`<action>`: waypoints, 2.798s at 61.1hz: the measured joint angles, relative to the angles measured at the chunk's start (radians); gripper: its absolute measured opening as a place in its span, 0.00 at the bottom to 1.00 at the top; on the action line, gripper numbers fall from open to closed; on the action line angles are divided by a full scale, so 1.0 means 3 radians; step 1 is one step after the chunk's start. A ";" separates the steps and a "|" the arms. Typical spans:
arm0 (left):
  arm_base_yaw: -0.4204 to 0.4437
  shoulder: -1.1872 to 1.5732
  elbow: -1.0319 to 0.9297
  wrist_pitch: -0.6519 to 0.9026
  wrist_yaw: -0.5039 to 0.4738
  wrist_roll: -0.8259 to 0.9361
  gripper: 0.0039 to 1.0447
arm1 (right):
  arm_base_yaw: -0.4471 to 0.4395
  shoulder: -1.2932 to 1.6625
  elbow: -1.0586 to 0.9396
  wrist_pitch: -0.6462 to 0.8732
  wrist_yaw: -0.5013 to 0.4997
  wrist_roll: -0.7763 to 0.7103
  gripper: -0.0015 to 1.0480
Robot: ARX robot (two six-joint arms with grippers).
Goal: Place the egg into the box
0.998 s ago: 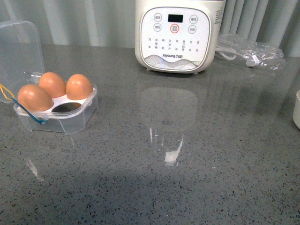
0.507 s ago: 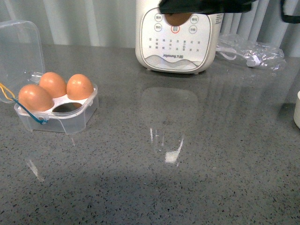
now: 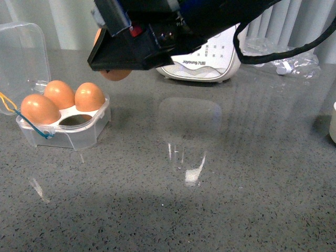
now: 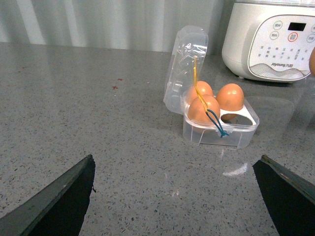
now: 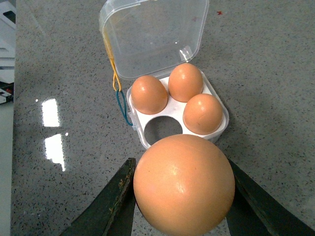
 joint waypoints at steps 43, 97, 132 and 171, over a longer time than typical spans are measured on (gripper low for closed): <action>0.0000 0.0000 0.0000 0.0000 0.0000 0.0000 0.94 | 0.0306 0.0696 0.0767 -0.0201 0.0196 0.0118 0.41; 0.0000 0.0000 0.0000 0.0000 0.0000 0.0000 0.94 | 0.0304 0.0804 0.0771 -0.0155 0.0301 0.0136 0.93; 0.0000 0.0000 0.0000 0.0000 -0.0001 0.0000 0.94 | 0.0036 0.0006 0.0149 0.0528 0.0829 0.0308 0.93; 0.0000 0.0000 0.0000 0.0000 0.0000 0.0000 0.94 | -0.0631 -0.2687 -0.2514 0.1776 0.2903 0.0362 0.93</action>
